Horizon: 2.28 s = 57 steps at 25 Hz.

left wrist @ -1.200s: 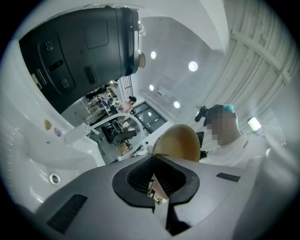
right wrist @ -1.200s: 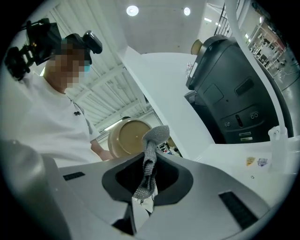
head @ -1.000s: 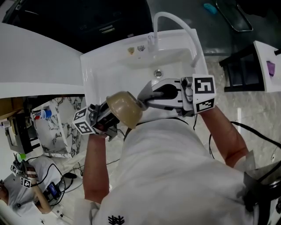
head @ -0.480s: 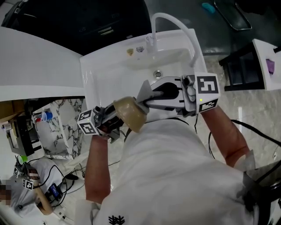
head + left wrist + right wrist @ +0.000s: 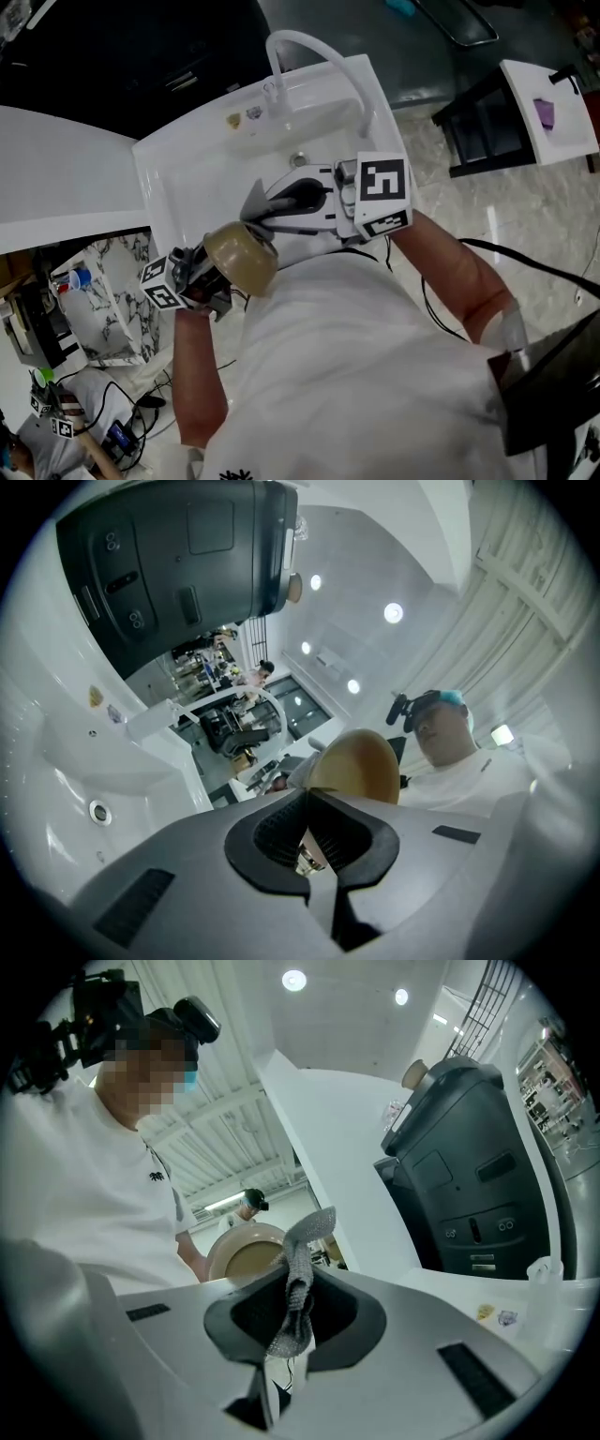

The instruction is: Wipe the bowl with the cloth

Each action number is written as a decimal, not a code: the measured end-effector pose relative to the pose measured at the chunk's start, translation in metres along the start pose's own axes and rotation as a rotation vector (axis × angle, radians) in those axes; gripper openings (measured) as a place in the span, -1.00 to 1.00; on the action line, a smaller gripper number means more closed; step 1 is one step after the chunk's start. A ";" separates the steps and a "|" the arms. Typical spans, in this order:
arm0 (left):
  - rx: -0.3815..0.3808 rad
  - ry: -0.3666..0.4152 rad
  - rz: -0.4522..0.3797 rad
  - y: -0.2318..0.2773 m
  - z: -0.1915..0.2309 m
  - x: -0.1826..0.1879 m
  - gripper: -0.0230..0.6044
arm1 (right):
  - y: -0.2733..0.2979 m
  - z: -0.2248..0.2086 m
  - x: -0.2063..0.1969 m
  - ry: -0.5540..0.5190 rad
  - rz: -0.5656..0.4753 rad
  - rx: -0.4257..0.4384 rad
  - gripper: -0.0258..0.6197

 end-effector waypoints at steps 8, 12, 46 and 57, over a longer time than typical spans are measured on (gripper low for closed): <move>0.061 0.020 -0.018 -0.008 0.005 0.005 -0.87 | -0.003 0.012 -0.008 0.047 0.017 0.048 -0.79; 0.072 0.030 -0.019 -0.010 0.007 0.007 -0.87 | -0.012 0.023 0.000 0.048 -0.039 0.070 -0.79; 0.092 0.058 0.025 -0.003 -0.005 0.023 -0.87 | 0.021 -0.016 -0.031 0.097 0.039 0.036 -0.79; 0.230 0.065 -0.033 -0.026 0.014 0.036 -0.87 | 0.033 0.015 -0.047 0.173 0.034 0.137 -0.79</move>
Point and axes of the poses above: the fingertips, and each gripper's own axes: y forward along the fingers, z to its left, x out of its top, the point moved 5 cm from there along -y, backward along the fingers, and after that the axes turned 4 degrees about z, right-handed, at the moved point
